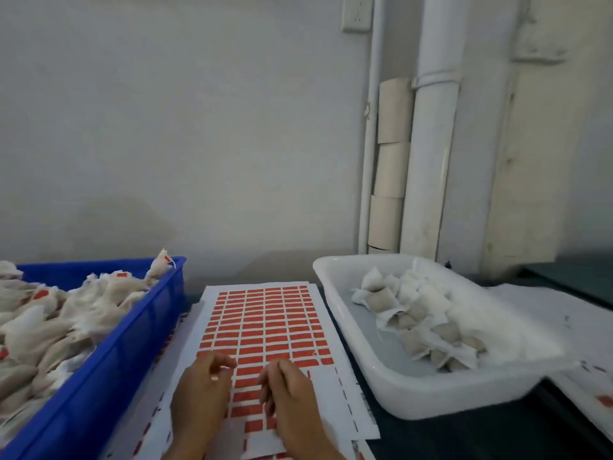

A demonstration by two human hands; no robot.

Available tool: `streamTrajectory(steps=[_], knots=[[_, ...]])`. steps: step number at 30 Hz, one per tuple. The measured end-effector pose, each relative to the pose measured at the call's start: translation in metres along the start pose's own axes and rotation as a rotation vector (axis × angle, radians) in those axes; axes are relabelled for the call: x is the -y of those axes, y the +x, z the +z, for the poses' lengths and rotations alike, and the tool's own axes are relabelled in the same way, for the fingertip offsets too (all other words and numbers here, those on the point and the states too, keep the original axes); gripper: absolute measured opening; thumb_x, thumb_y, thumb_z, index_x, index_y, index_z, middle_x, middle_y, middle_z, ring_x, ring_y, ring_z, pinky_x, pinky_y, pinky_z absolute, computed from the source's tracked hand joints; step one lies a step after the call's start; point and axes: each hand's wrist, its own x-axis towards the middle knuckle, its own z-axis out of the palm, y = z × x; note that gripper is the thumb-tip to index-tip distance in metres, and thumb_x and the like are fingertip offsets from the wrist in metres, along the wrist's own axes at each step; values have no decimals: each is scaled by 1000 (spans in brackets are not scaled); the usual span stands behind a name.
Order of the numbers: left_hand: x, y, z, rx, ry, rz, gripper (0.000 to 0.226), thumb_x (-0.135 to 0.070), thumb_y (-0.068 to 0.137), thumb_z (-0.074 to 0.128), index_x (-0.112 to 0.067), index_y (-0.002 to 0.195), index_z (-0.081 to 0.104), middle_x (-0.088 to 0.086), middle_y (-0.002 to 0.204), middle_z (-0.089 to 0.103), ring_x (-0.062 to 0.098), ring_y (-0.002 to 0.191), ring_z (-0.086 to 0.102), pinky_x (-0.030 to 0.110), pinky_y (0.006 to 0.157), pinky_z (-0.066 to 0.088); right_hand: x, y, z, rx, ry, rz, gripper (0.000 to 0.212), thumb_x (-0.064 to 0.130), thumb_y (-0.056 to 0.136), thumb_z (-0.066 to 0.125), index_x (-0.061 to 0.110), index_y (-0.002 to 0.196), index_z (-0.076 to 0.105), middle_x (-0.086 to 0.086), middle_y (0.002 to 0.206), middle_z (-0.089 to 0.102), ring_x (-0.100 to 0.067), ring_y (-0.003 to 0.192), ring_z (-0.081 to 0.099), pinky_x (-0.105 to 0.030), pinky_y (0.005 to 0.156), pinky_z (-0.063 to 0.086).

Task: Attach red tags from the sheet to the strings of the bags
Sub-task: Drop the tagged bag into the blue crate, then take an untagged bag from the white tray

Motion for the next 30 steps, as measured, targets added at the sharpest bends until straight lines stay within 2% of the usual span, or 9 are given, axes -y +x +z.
streamTrajectory(steps=[2,4,11,16,19,21,24,27,30], knots=[[9,-2,3,25,-15,35,11,-19,91,55,-29,87,58,-5,93,58,14,81,59,34,83,51,1,0,0,-51,-102,-74,24,34,99,33,18,92,49,9,81,56,-4,70,52,-21,83,49],[13,1,7,74,-23,65,13,-18,92,53,-29,87,59,-6,91,60,12,79,60,30,79,52,4,0,-2,-101,-146,-139,22,36,98,34,24,91,50,11,85,58,-3,74,55,-18,85,50],[20,5,13,180,-88,82,18,-17,93,51,-28,81,60,-9,83,63,8,71,60,18,61,45,20,24,-15,-237,-145,-112,21,31,97,41,27,79,49,10,81,59,-5,71,60,-6,65,47],[23,3,13,213,-54,122,15,-21,92,53,-28,81,59,-13,80,61,5,69,59,10,55,36,60,66,-55,-302,-164,14,21,15,93,47,16,75,57,-3,76,63,-15,66,62,-27,64,56],[24,3,14,203,-34,127,14,-22,92,53,-28,80,59,-14,79,60,5,70,58,10,55,36,83,101,-98,-348,-82,72,18,2,85,52,8,67,55,-8,65,56,-16,53,54,-24,47,49],[25,3,15,198,-29,136,14,-23,91,54,-28,80,59,-14,79,60,5,69,57,9,56,36,77,121,-129,-346,-230,105,21,2,86,52,7,66,55,-9,64,56,-17,53,53,-24,48,46],[28,5,16,196,-22,153,13,-24,91,55,-29,79,59,-15,80,60,5,69,58,8,56,37,41,136,-172,-244,-692,140,16,0,85,51,2,73,61,-16,77,59,-23,68,54,-33,63,47],[31,7,17,206,-36,158,12,-24,90,56,-28,79,59,-15,81,61,6,71,59,9,58,39,5,135,-203,-104,-1057,277,22,1,83,55,5,101,65,-15,108,62,-24,90,56,-28,76,44],[33,8,19,204,-41,170,12,-24,90,56,-28,80,59,-15,83,61,5,73,59,8,60,39,-10,131,-217,-16,-1386,337,44,22,82,64,19,124,50,-6,127,51,-25,112,51,-30,91,42]])
